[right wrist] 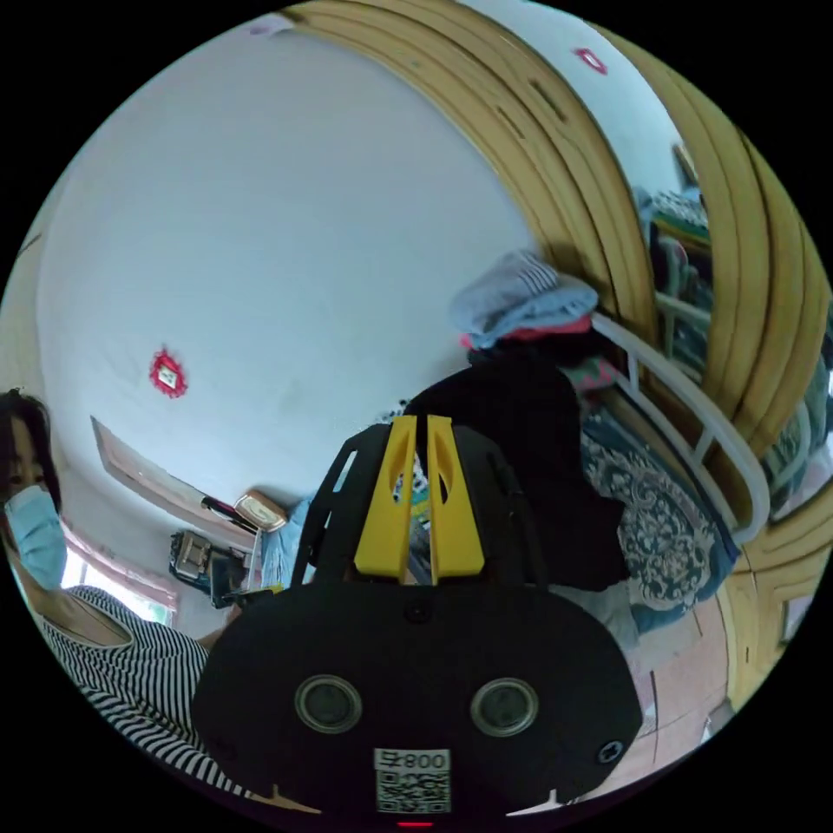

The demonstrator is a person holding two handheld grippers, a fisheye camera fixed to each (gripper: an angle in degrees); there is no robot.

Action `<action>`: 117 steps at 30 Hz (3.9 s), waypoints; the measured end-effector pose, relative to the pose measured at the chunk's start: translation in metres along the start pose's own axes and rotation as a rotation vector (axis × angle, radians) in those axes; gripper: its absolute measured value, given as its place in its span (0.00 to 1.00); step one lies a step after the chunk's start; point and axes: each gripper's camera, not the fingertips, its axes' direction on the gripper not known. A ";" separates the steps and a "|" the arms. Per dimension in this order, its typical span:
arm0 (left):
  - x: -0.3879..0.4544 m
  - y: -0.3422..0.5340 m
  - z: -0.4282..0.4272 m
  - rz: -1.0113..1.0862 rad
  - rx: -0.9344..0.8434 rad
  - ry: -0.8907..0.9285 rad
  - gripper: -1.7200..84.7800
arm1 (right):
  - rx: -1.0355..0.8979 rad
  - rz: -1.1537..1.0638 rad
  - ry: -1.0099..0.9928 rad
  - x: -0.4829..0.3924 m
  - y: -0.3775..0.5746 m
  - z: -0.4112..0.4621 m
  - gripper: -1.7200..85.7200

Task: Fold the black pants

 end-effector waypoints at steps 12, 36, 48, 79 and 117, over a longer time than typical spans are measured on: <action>0.006 0.142 -0.259 0.005 0.281 0.015 0.03 | 0.080 -0.395 -0.194 -0.383 -0.172 0.057 0.04; 0.037 0.339 -0.614 -0.029 0.372 -0.426 0.12 | -0.320 -0.622 -0.835 -0.945 -0.050 0.346 0.04; 0.012 0.513 -0.772 -0.274 0.380 -0.413 0.05 | -0.512 -0.578 -0.858 -0.991 0.017 0.449 0.04; -0.003 0.720 -1.162 -0.452 0.408 -0.780 0.05 | -0.806 -0.268 -0.771 -0.972 0.261 0.536 0.04; -0.571 0.661 -1.336 -0.465 -0.037 -0.527 0.04 | -0.947 -0.097 -0.223 -1.217 0.602 0.471 0.03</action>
